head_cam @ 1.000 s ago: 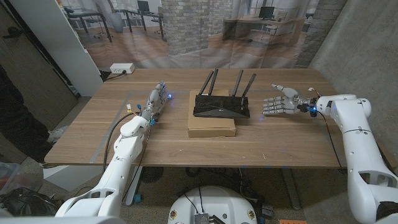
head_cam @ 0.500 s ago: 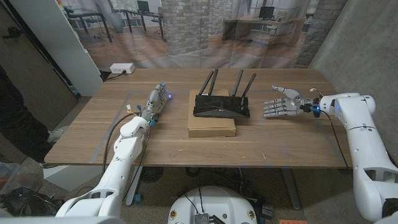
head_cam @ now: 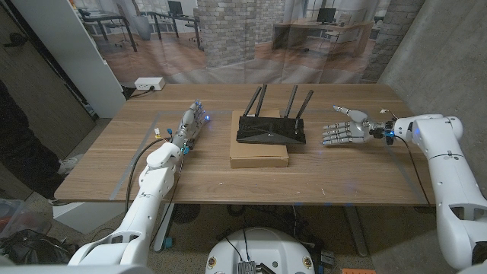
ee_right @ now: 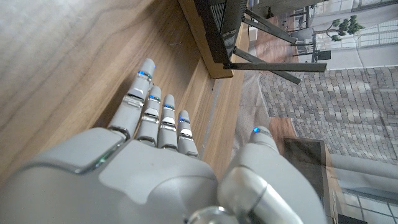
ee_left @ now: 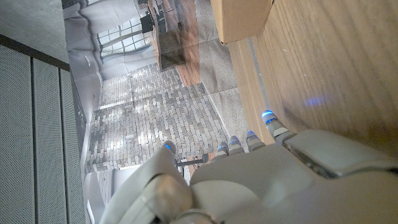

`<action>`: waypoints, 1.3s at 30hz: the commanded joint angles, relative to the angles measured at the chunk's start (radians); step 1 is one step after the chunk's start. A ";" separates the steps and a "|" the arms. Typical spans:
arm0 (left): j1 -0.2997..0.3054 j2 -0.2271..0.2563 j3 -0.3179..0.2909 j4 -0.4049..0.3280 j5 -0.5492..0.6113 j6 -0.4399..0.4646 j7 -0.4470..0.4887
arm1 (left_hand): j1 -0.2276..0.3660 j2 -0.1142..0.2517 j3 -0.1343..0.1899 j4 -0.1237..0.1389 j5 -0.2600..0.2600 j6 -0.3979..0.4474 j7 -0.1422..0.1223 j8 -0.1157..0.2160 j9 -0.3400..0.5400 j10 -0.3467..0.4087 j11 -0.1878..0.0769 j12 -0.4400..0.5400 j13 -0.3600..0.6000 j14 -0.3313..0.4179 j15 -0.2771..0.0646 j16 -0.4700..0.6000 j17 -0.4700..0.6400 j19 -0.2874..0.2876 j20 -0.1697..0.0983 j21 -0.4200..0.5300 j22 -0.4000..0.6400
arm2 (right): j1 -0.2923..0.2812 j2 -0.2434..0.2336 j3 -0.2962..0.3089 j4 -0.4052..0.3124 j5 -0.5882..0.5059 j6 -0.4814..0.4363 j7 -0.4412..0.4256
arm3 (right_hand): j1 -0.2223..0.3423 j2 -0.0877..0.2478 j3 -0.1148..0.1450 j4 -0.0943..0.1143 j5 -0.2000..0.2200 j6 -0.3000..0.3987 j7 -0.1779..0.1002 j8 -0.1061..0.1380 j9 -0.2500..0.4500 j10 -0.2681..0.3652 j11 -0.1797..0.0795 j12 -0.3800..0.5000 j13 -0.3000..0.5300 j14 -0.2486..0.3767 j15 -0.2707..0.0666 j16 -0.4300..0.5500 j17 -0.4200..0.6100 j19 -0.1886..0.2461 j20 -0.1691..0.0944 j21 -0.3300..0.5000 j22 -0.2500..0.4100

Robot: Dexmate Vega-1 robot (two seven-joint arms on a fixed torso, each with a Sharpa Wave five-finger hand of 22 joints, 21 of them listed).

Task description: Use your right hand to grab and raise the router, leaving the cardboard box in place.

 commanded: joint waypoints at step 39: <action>0.018 -0.006 -0.018 0.004 -0.020 -0.009 -0.011 | 0.005 0.005 -0.009 -0.003 0.011 -0.083 0.005 0.002 0.002 -0.088 0.007 0.001 0.004 -0.093 0.006 -0.001 0.002 -0.078 0.011 -0.017 0.005 | 0.103 -0.071 -0.157 0.111 -0.062 0.058 0.229 | 0.164 0.005 0.027 -0.072 -0.004 -0.057 0.079 -0.006 0.007 -0.041 -0.002 -0.005 0.022 -0.003 -0.024 -0.006 0.005 0.011 -0.035 -0.026 0.005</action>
